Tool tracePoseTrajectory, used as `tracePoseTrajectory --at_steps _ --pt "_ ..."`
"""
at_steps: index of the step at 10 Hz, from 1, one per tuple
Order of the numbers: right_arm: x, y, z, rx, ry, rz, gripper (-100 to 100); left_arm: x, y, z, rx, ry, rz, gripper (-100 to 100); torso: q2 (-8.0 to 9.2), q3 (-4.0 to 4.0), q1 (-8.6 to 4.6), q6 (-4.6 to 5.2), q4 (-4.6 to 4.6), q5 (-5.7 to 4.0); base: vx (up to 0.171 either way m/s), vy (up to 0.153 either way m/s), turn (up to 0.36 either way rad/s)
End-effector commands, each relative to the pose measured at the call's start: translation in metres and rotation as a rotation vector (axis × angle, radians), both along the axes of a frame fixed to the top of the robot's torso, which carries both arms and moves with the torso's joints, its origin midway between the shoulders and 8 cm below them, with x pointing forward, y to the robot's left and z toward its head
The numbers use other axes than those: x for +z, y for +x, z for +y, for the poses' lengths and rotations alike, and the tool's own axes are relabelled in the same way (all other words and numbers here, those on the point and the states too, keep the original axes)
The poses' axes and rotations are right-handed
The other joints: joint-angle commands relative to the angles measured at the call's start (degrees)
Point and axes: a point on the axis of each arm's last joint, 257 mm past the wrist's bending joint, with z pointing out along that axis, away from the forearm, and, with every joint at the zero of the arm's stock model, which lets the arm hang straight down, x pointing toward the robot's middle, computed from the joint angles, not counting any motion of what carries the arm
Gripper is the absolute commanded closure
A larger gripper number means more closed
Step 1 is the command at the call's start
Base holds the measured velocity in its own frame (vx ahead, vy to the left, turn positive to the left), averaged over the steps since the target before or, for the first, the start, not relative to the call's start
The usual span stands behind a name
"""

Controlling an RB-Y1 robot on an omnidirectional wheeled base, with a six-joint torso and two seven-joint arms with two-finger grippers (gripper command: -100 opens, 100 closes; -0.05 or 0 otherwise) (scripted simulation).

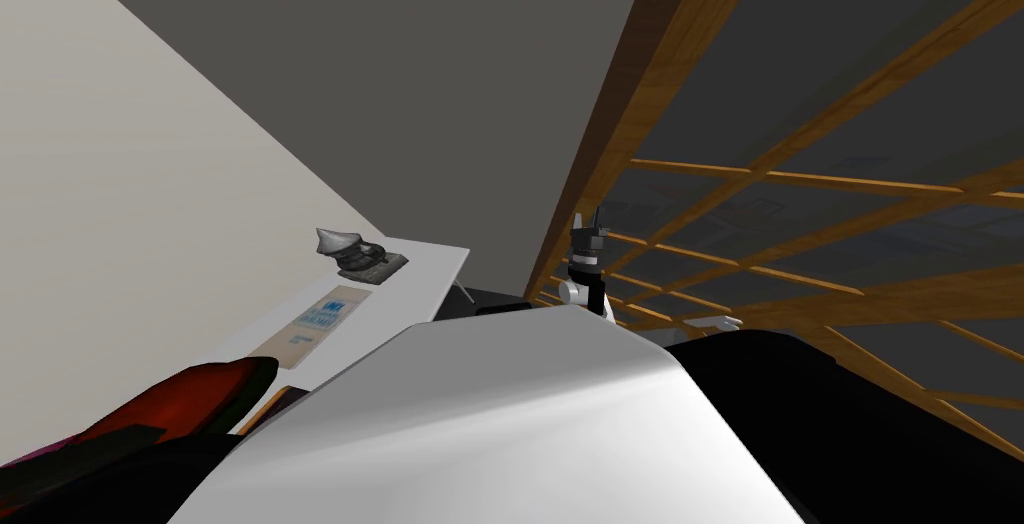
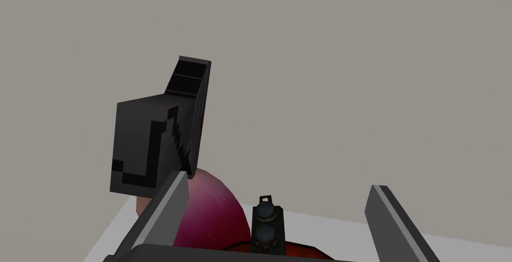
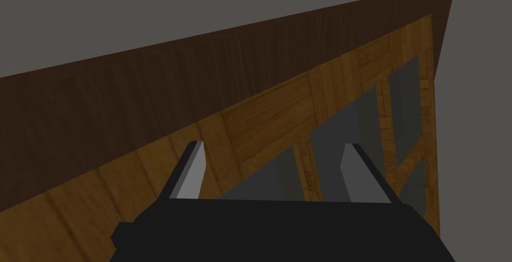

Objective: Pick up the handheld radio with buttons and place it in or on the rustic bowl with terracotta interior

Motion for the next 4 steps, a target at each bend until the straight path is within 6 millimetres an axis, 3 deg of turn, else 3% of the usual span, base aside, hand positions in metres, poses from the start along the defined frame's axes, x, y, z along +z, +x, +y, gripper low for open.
tracePoseTrajectory --at_steps 1,4 --pt "0.0000 0.0000 0.0000 0.000 0.000 0.000 0 0.0000 0.0000 0.0000 0.000 0.000 0.000 0 0.00 0.00 0.00 0.00 0.00 0.00 0.000 0.000 0.000" --pt "0.0000 0.0000 0.0000 0.000 0.000 0.000 0 0.0000 0.0000 0.0000 0.000 0.000 0.000 0 0.00 0.00 0.00 0.00 0.00 0.00 0.000 0.000 0.000"
